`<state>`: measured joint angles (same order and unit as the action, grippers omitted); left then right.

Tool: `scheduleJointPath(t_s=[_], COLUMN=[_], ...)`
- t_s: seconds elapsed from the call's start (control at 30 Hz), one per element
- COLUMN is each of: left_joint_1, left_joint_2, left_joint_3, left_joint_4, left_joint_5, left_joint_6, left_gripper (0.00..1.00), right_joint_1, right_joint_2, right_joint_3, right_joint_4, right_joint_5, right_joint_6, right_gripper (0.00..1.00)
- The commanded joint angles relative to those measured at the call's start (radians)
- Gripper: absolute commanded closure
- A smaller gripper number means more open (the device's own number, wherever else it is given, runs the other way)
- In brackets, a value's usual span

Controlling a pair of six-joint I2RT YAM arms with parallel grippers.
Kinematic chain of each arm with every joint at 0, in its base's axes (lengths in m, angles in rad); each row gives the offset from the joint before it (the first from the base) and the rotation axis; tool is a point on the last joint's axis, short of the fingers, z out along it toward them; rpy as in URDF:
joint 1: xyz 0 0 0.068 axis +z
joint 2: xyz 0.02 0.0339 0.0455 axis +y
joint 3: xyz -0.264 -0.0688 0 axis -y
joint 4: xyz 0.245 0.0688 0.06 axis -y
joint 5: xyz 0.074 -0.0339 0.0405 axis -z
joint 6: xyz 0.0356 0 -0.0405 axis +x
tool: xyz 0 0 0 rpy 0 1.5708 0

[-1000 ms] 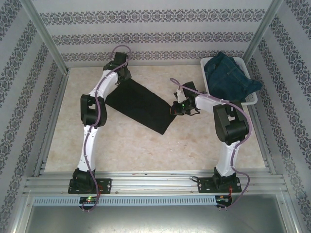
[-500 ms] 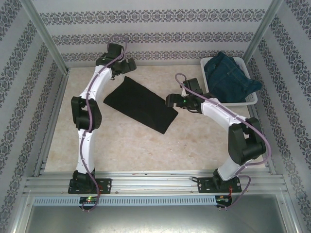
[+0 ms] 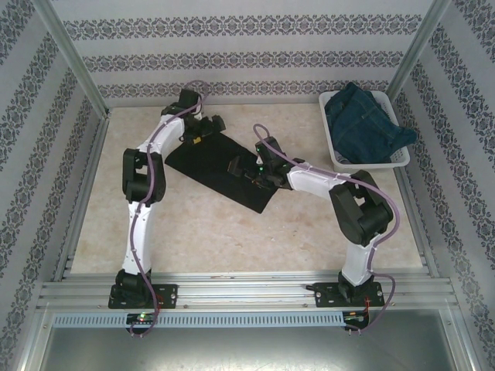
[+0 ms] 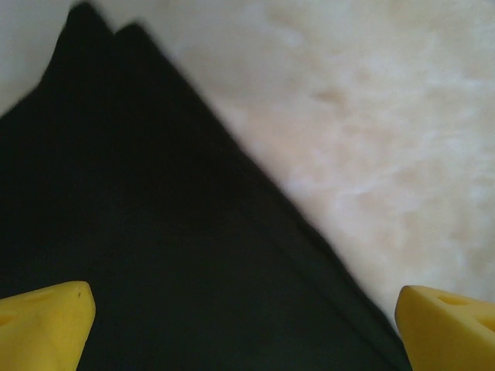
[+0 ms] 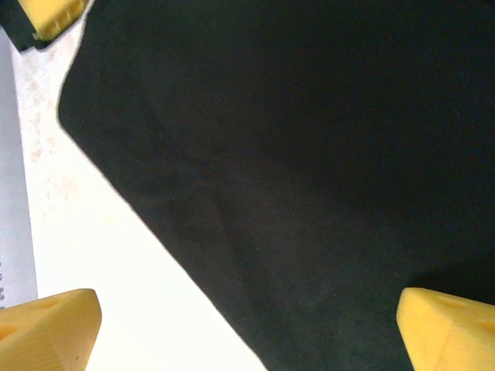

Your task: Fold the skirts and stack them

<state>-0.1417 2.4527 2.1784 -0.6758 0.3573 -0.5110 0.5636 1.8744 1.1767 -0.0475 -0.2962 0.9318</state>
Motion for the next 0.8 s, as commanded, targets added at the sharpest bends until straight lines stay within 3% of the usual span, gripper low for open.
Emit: scheduleJointPath(t_s=[0.0, 0.17, 0.33, 0.4, 0.6, 0.77], left_joint_1=[0.02, 0.039, 0.047, 0.035, 0.035, 0.04], left_joint_2=[0.024, 0.014, -0.089, -0.164, -0.394, -0.436], left_joint_3=[-0.004, -0.075, -0.138, -0.182, -0.511, -0.686], left_joint_4=[-0.086, -0.12, -0.059, -0.031, 0.131, 0.204], left_joint_5=[-0.036, -0.123, 0.018, 0.023, -0.031, -0.018], left_joint_6=[-0.021, -0.025, 0.007, 0.009, -0.093, -0.088], left_gripper=[0.0, 0.0, 0.0, 0.0, 0.0, 0.0], right_joint_1=[-0.005, -0.03, -0.031, -0.032, -0.063, -0.064], right_joint_2=[0.024, -0.007, -0.112, -0.144, -0.159, -0.093], right_joint_3=[-0.067, -0.143, -0.158, -0.149, -0.156, -0.118], right_joint_4=[0.006, -0.037, -0.025, -0.054, -0.01, -0.001], right_joint_5=[0.068, 0.137, 0.095, 0.095, 0.008, -0.05], right_joint_6=[0.081, 0.063, -0.035, -0.076, -0.04, -0.022], right_gripper=[0.02, 0.02, 0.02, 0.02, 0.02, 0.02])
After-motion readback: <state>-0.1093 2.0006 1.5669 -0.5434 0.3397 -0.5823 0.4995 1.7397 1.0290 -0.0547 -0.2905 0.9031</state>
